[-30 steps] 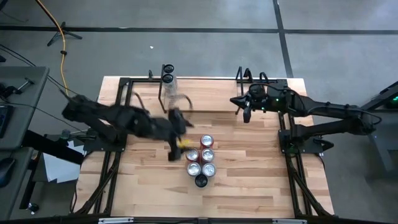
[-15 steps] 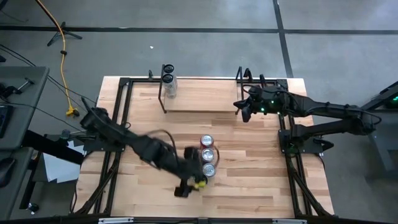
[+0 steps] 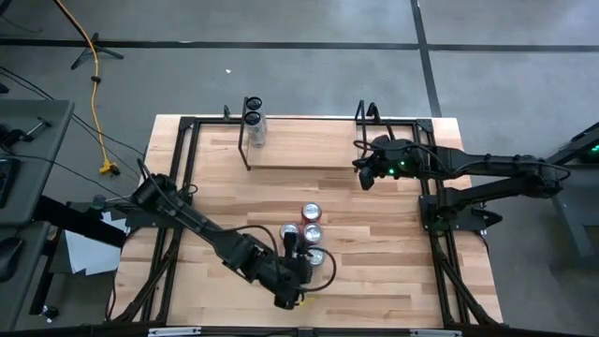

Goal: Place canned beverage on shelf
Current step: Put the white soda can aligned with the other white soda can on the shelf

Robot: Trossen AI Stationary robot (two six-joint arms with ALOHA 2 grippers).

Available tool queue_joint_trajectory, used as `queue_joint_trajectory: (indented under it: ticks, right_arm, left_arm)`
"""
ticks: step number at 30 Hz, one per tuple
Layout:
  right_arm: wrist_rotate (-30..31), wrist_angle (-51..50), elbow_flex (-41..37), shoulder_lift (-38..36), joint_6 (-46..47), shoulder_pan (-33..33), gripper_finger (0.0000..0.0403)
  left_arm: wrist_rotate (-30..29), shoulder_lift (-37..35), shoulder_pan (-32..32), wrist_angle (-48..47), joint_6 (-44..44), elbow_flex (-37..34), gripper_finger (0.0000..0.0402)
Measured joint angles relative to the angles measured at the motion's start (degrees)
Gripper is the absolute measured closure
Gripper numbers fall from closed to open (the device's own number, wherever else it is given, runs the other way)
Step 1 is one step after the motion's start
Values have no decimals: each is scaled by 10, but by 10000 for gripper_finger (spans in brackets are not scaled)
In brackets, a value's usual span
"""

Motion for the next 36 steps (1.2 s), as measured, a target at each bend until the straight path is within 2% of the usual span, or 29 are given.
queue_joint_trajectory:
  ticks: [5,14,24,36]
  right_arm:
    - [1,-16,0,11,-15,10,402]
    - [4,-20,0,38,-21,12,402]
    - [13,-25,0,45,-34,11,402]
    - [28,-25,0,45,-35,11,402]
  left_arm:
    - [53,0,22,-8,-5,0,30]
    - [79,12,39,-8,-6,0,30]
    - [73,52,20,-27,-15,0,30]
    - [51,59,21,-42,-26,0,38]
